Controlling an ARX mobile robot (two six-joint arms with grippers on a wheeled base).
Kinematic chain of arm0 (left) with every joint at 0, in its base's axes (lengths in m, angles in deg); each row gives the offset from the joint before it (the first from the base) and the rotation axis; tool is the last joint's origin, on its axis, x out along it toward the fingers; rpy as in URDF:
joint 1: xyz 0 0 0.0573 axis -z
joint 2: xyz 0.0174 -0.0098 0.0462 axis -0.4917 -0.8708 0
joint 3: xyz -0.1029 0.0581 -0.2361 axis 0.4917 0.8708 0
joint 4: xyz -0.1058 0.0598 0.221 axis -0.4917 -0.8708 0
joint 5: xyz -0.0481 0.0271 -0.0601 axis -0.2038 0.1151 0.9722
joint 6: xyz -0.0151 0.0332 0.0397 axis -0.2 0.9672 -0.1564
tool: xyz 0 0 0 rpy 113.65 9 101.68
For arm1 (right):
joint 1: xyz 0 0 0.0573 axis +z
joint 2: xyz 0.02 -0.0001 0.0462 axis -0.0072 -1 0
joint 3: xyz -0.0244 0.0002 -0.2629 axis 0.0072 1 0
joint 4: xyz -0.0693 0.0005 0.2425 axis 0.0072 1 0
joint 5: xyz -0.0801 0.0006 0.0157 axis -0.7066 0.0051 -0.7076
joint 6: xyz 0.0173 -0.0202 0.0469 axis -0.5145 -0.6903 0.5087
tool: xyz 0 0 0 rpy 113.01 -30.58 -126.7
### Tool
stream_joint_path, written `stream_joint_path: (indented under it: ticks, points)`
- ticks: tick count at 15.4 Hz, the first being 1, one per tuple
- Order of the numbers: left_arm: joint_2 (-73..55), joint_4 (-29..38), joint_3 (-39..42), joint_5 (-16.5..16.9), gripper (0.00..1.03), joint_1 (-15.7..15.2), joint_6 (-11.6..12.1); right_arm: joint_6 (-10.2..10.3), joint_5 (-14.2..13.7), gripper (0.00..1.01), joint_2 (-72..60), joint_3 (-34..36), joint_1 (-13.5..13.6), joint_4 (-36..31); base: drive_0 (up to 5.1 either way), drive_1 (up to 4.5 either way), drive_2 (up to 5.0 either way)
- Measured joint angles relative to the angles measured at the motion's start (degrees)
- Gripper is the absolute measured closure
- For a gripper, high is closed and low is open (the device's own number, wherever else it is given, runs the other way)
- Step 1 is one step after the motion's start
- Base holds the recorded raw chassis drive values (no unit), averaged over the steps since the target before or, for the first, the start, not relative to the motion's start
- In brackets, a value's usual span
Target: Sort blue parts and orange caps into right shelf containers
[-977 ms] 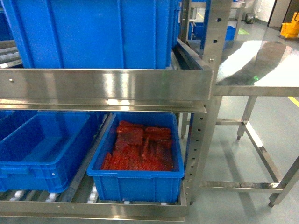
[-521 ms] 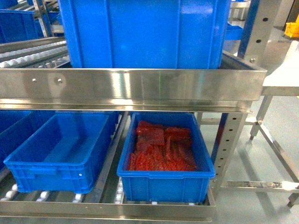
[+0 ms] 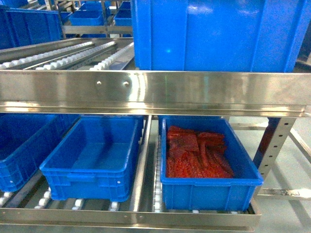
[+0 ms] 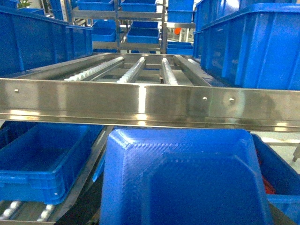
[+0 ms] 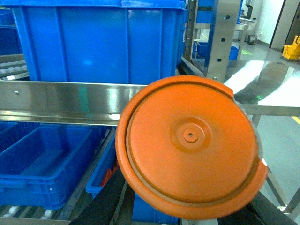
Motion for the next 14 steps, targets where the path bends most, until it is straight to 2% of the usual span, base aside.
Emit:
stream_joint_path:
  ticks: [14]
  points:
    - [0.0,0.2,0.0,0.0,0.6,0.0,0.02,0.0,0.0,0.59,0.0,0.0,0.0,-0.02,-5.1,2.34,2.3]
